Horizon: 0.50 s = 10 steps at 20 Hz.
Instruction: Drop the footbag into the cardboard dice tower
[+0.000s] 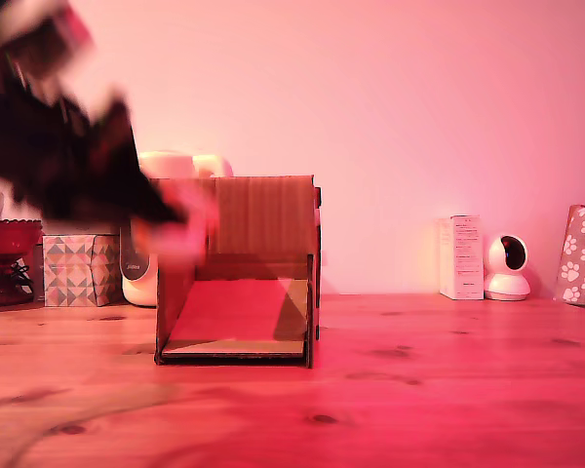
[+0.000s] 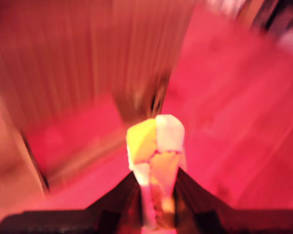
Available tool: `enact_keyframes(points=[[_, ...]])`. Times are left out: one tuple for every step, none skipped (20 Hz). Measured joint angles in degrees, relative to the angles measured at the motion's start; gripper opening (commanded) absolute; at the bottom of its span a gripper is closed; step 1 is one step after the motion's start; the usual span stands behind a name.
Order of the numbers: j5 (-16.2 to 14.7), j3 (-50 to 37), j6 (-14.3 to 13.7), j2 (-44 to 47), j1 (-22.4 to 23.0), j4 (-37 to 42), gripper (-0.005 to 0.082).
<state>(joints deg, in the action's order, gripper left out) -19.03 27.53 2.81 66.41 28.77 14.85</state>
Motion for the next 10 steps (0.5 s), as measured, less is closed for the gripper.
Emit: enact_keyframes(points=[[0.0,0.0,0.0,-1.8,0.0,0.2,0.0079],[0.0,0.0,0.0,-3.2,0.0,0.7,0.0079],[0.0,0.0,0.0,-4.2,0.0,1.9,0.0079],[0.0,0.0,0.0,-4.8,0.0,3.7,0.0079],[0.0,0.0,0.0,-5.0,0.0,5.9,0.0079],[0.0,0.0,0.0,-5.0,0.0,8.0,0.0079],[0.0,0.0,0.0,-5.0,0.0,10.0,0.0079],[0.0,0.0,0.0,-5.0,0.0,12.0,0.0079],[0.0,0.0,0.0,-5.0,0.0,13.7,0.0079],[0.5,0.0,0.0,-5.0,0.0,14.8,0.0079]])
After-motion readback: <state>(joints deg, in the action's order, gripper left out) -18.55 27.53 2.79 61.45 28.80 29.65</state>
